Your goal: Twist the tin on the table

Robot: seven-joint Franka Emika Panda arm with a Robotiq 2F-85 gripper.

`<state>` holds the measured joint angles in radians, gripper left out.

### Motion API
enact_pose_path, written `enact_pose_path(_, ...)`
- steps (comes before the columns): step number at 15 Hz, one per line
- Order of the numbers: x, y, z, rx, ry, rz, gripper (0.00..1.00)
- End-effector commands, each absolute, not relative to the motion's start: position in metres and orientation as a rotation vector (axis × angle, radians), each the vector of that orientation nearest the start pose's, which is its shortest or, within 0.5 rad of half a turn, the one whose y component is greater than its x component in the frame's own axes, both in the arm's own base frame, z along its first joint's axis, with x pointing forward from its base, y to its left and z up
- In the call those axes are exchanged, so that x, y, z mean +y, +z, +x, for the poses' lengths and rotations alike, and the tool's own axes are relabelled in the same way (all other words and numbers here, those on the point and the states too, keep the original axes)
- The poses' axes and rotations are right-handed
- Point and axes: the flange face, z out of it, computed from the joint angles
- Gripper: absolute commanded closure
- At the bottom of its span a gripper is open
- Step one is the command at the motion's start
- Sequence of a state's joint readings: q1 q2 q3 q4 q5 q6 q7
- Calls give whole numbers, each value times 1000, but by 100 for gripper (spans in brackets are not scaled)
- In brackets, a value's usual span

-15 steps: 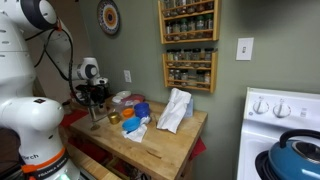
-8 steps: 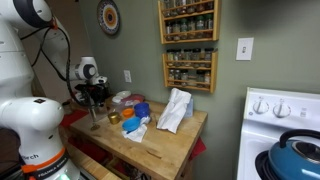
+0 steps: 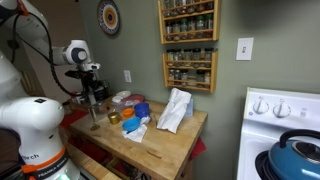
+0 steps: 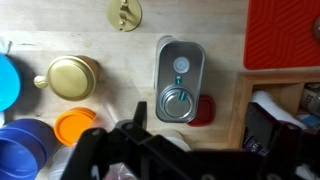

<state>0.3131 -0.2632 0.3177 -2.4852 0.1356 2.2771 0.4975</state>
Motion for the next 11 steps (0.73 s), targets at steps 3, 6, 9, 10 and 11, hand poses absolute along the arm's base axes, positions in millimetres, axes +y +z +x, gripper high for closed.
enact_pose_path(3, 267, 455, 319, -193, -74, -3124, 0)
enact_pose_path(6, 270, 460, 323, -174, -99, -3125, 0)
enact_pose_path(9, 271, 466, 319, -183, -115, -3124, 0)
enact_pose_path(10, 271, 466, 320, -184, -113, -3125, 0)
enact_pose_path(11, 271, 465, 320, -184, -112, -3125, 0)
